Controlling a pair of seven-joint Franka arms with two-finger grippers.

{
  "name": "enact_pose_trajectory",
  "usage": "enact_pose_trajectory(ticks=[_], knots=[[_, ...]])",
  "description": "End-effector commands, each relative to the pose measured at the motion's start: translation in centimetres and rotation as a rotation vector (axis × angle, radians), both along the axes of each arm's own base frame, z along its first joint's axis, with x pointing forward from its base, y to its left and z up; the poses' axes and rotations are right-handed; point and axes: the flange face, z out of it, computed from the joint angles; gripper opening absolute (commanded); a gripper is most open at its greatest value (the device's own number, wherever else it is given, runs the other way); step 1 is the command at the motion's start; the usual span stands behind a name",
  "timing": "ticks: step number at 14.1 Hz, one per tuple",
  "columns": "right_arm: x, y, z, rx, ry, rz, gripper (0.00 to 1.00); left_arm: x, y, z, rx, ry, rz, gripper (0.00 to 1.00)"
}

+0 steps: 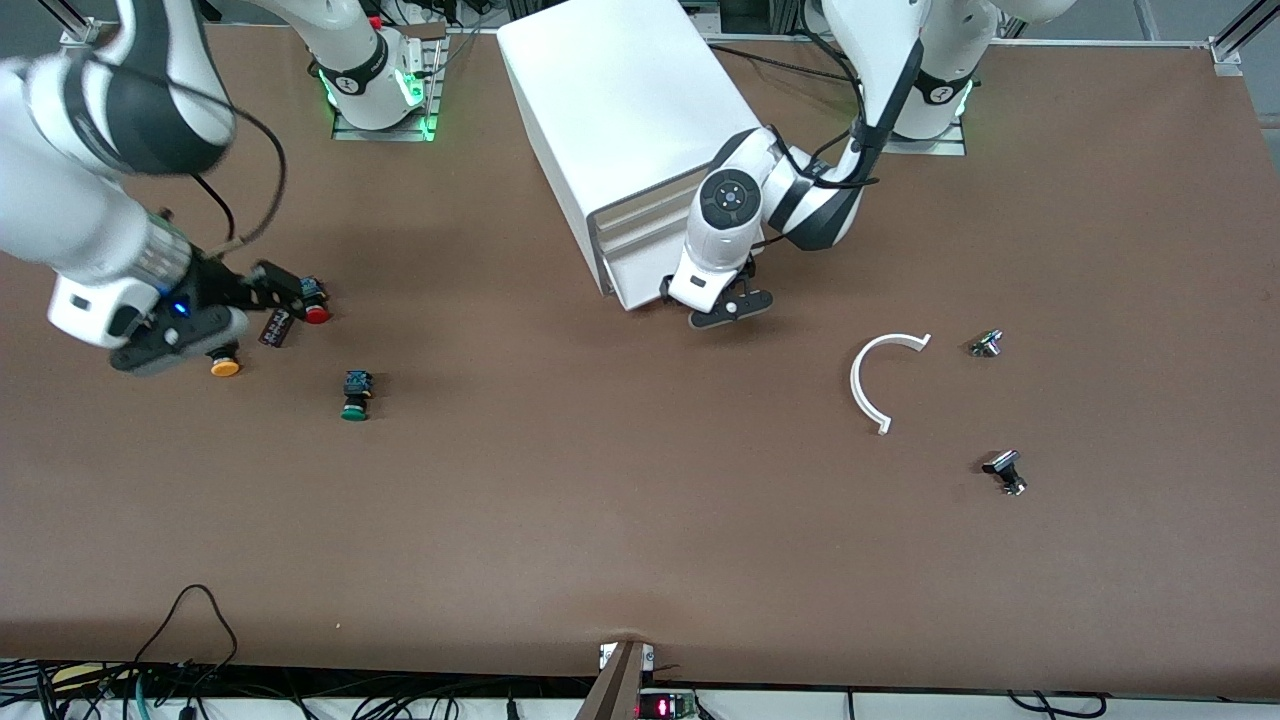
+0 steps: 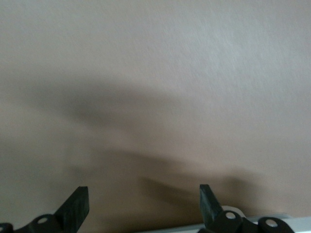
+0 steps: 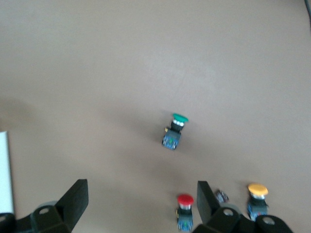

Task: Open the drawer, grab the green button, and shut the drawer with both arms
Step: 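Place the button with the right gripper while the left gripper closes the drawer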

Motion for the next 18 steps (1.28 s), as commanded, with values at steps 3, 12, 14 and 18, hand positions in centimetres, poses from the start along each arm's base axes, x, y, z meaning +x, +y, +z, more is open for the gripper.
enact_pose_trajectory(ticks=[3,12,14,18], knots=[[-0.8,-0.1,7.0,-0.040,0.046,0.054,0.99,-3.3,-0.8,0.6,0.019,0.026,-0.033,1.00],[-2.8,-5.4,10.0,-0.033,0.054,0.036,0.99,-6.3,-1.5,0.7,0.029,0.059,-0.071,1.00],[-2.7,-5.3,10.3,-0.041,0.044,0.034,0.99,-4.8,-1.0,1.4,0.020,0.052,-0.047,1.00],[-2.1,-4.9,11.1,-0.064,0.026,0.038,0.99,1.9,2.0,4.8,-0.026,-0.012,0.067,1.00]])
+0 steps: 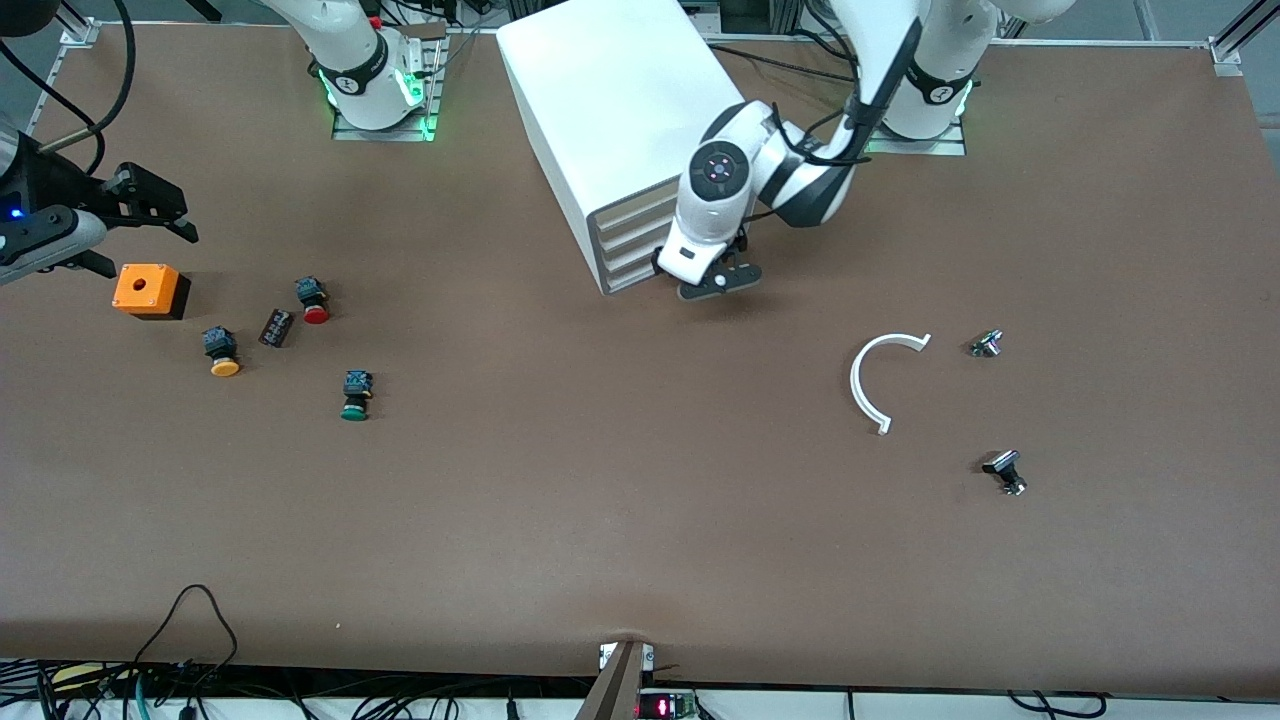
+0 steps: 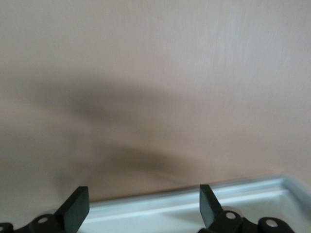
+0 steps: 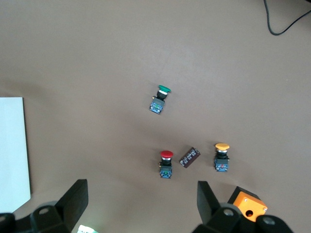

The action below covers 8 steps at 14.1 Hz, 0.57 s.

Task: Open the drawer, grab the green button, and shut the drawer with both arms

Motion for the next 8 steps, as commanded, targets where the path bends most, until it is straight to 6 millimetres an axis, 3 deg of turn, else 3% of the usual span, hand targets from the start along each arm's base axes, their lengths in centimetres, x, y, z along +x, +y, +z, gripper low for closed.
enact_pose_trajectory(ticks=[1,5,8], knots=[[0.2,0.0,0.6,-0.021,0.004,0.003,0.99,4.6,3.1,4.2,-0.010,-0.027,0.084,1.00],[0.7,-0.1,-0.1,-0.065,0.007,0.018,0.99,10.9,10.0,9.2,0.030,-0.078,0.161,1.00],[0.8,0.6,-0.2,-0.080,0.003,0.025,0.99,14.0,16.5,12.4,0.039,-0.099,0.212,1.00]])
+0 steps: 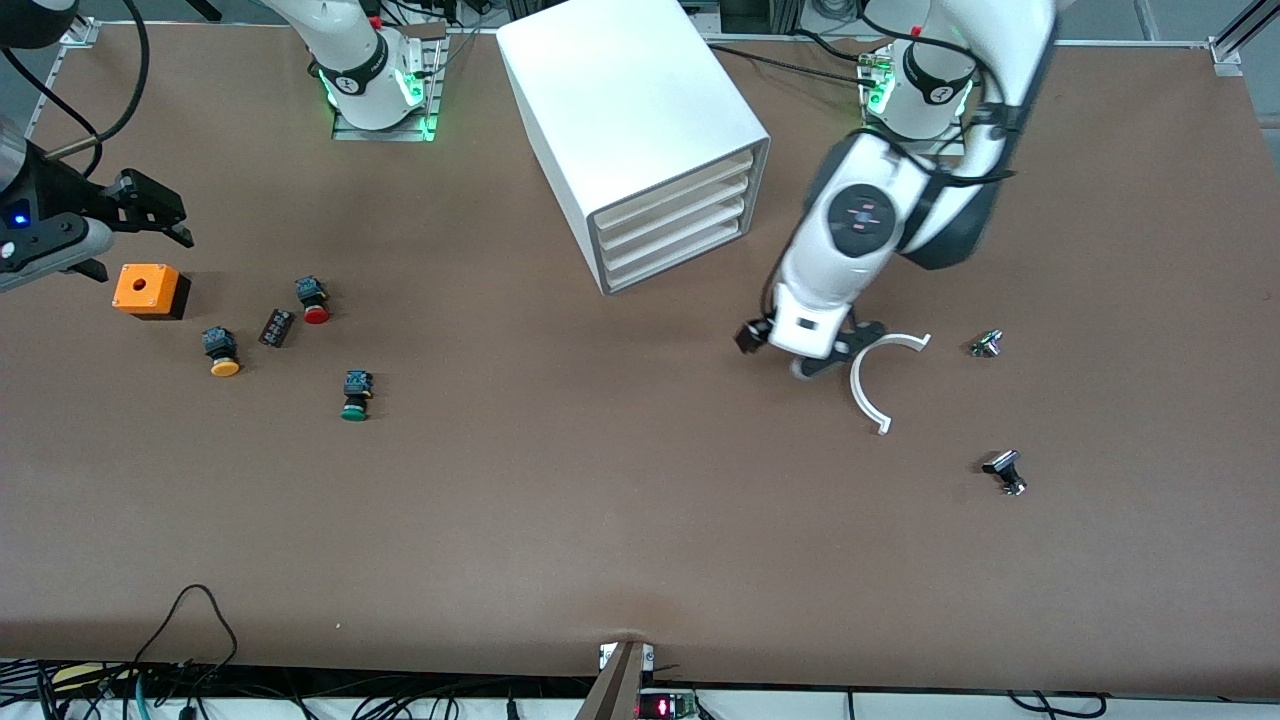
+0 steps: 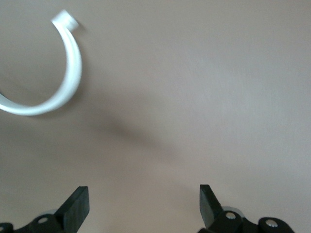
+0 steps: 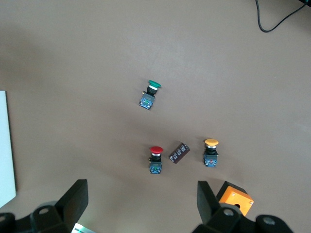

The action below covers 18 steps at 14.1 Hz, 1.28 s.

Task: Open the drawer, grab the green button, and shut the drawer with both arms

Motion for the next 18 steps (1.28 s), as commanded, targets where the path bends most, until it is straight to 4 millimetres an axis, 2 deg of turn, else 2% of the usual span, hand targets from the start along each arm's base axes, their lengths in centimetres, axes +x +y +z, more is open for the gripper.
enact_pose_trajectory(ticks=[1,4,6,7,8,10,13,14,15,18], knots=[[0.6,0.2,0.2,-0.021,-0.001,0.004,0.99,1.6,5.8,3.8,0.028,-0.014,-0.016,1.00],[0.7,0.5,0.1,-0.004,-0.009,0.002,0.99,3.5,14.4,8.8,0.024,0.030,-0.157,1.00],[0.5,0.6,0.2,-0.004,-0.001,0.004,0.99,4.7,19.0,12.4,0.012,0.059,-0.243,1.00],[0.6,0.6,0.3,-0.005,-0.007,0.004,0.99,5.1,21.3,13.7,0.005,0.058,-0.277,1.00],[0.6,0.6,0.3,-0.005,-0.010,0.004,0.99,5.2,22.8,14.6,0.000,0.058,-0.311,1.00],[0.6,0.6,0.3,-0.005,-0.010,0.004,0.99,5.2,24.5,16.6,-0.011,0.070,-0.376,1.00],[0.7,0.3,0.2,-0.004,-0.007,-0.001,0.99,4.7,25.5,18.2,-0.028,0.105,-0.463,1.00],[0.7,0.3,0.2,-0.004,-0.007,-0.001,0.99,4.6,25.7,19.3,-0.033,0.099,-0.475,1.00],[0.7,0.4,0.2,-0.004,-0.009,0.001,0.99,3.9,26.0,21.0,-0.035,0.075,-0.484,1.00],[0.7,0.3,0.2,-0.004,-0.010,-0.001,0.99,1.1,25.8,24.2,-0.032,0.040,-0.494,1.00]])
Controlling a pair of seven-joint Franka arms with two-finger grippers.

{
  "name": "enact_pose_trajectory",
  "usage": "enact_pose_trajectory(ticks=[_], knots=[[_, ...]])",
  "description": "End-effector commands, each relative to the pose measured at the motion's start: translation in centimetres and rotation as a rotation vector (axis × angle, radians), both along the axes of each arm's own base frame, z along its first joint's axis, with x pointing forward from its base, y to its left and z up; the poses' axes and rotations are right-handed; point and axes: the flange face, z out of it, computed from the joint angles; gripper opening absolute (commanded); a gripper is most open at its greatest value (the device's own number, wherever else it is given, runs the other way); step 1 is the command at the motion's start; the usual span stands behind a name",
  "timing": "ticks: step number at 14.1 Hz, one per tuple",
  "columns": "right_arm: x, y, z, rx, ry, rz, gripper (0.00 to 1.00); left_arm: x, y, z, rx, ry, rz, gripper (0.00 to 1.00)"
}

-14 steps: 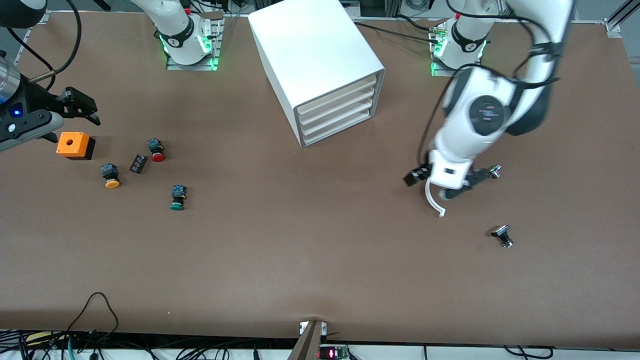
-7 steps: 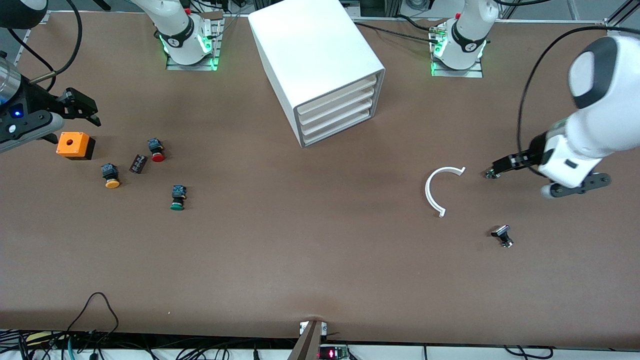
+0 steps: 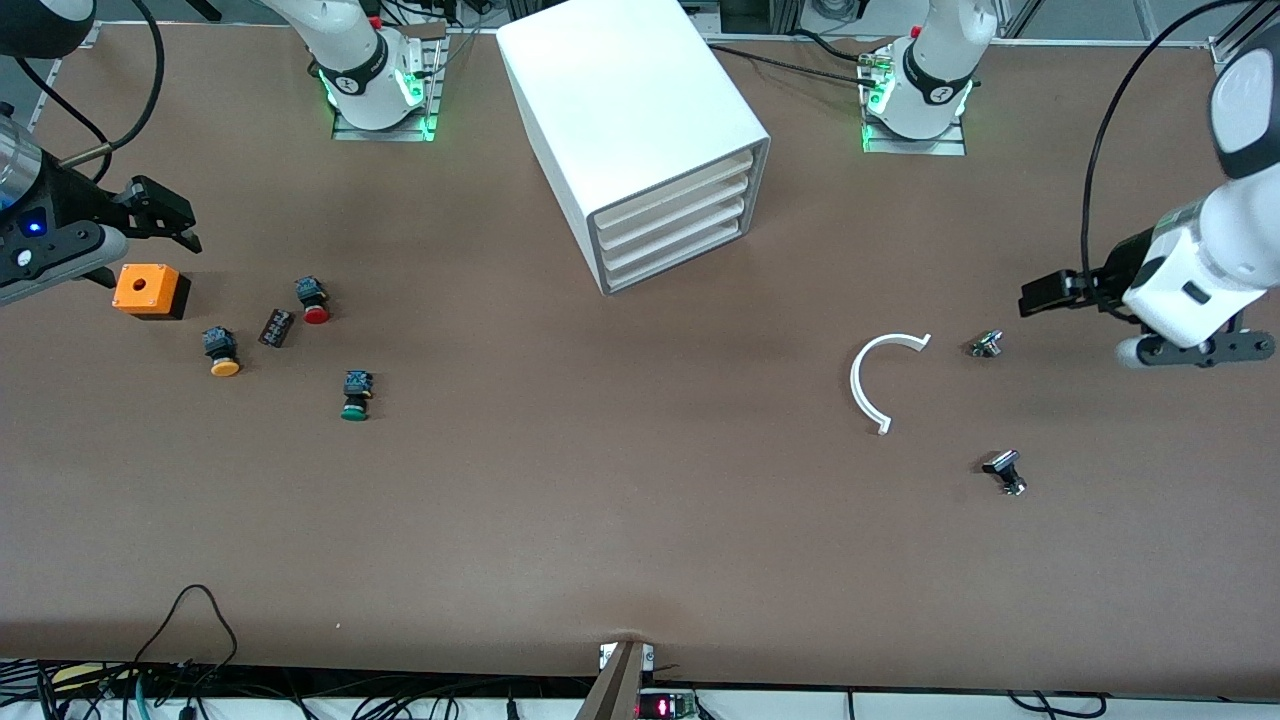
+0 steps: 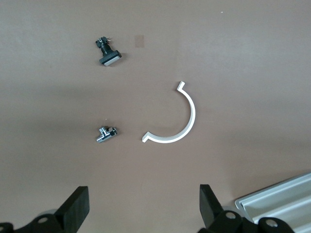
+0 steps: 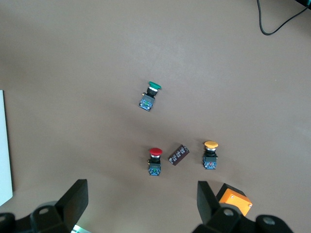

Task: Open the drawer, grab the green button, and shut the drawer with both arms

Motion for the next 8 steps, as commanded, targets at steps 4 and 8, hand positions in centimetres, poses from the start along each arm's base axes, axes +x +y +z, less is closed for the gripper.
enact_pose_trajectory(ticks=[4,8], knots=[[0.4,-0.2,0.5,-0.002,-0.008,-0.008,0.99,-4.1,0.1,4.7,-0.007,-0.019,-0.111,1.00],[0.4,-0.2,0.5,-0.002,-0.008,-0.006,0.99,-4.2,0.4,4.8,-0.012,-0.022,-0.131,1.00]])
